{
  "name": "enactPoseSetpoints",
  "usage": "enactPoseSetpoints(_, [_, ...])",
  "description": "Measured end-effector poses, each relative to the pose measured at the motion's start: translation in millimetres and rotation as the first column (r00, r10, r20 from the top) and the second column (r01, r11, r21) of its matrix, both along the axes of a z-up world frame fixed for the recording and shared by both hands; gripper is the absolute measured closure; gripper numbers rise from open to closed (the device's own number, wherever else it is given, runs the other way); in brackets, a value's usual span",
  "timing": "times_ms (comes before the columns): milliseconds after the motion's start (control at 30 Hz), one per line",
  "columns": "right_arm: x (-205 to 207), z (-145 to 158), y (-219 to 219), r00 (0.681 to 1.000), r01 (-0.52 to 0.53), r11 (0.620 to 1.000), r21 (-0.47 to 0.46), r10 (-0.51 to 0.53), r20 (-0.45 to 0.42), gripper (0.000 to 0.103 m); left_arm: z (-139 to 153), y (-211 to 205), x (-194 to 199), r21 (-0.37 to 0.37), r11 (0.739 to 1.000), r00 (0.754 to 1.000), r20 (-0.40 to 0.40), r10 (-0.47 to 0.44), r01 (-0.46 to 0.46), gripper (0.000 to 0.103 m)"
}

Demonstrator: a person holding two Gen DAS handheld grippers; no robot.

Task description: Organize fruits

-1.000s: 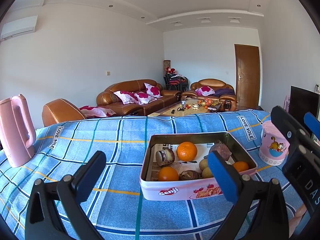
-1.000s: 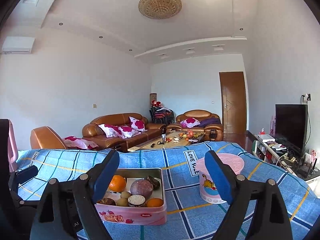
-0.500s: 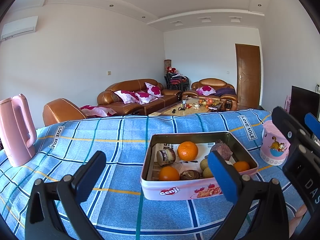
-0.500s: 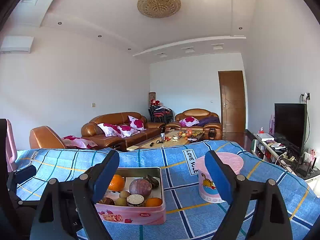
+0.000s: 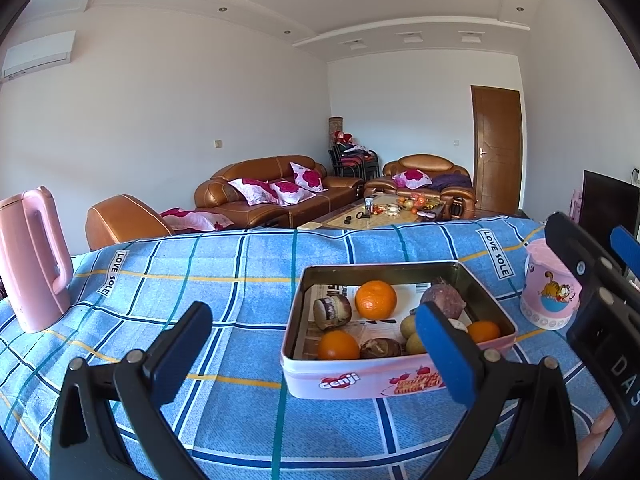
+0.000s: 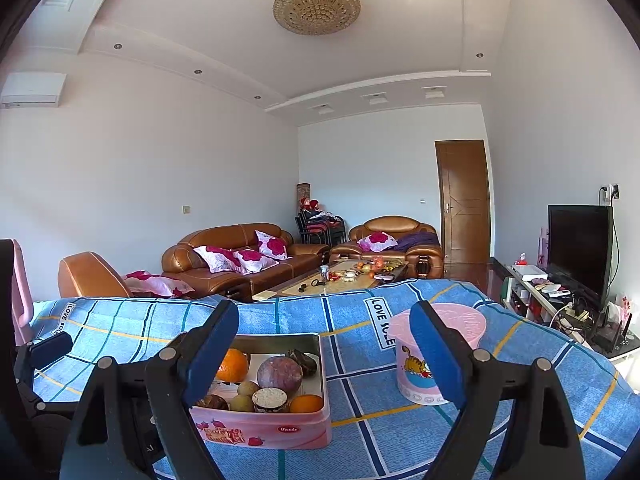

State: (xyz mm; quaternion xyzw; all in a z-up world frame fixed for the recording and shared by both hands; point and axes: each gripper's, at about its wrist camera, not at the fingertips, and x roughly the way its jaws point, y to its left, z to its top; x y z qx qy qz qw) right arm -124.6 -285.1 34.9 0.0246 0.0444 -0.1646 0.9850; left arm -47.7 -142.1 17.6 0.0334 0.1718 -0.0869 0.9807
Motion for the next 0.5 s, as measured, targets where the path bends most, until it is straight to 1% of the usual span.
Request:
enactPoseSetpoints(167, [-0.7, -0.3, -0.5, 1.0, 0.002, 1.0, 0.002, -0.002, -0.002, 0.014, -0.8, -3.0, 1.7, 0.011, 1.0, 1.0, -0.008, 0.0, 0.0, 0.0])
enactPoseSetpoints(333, [-0.2, -0.7, -0.1, 1.0, 0.005, 1.0, 0.004, -0.004, -0.007, 0.014, -1.2, -3.2, 3.8, -0.002, 1.0, 1.0, -0.018, -0.024, 0.024, 0.0])
enactPoseSetpoints(500, [1.1, -0.1, -2.0, 1.0, 0.009, 1.0, 0.013, -0.008, -0.017, 0.014, -0.4, -5.6, 0.8, 0.001, 1.0, 1.0, -0.001, -0.029, 0.029, 0.0])
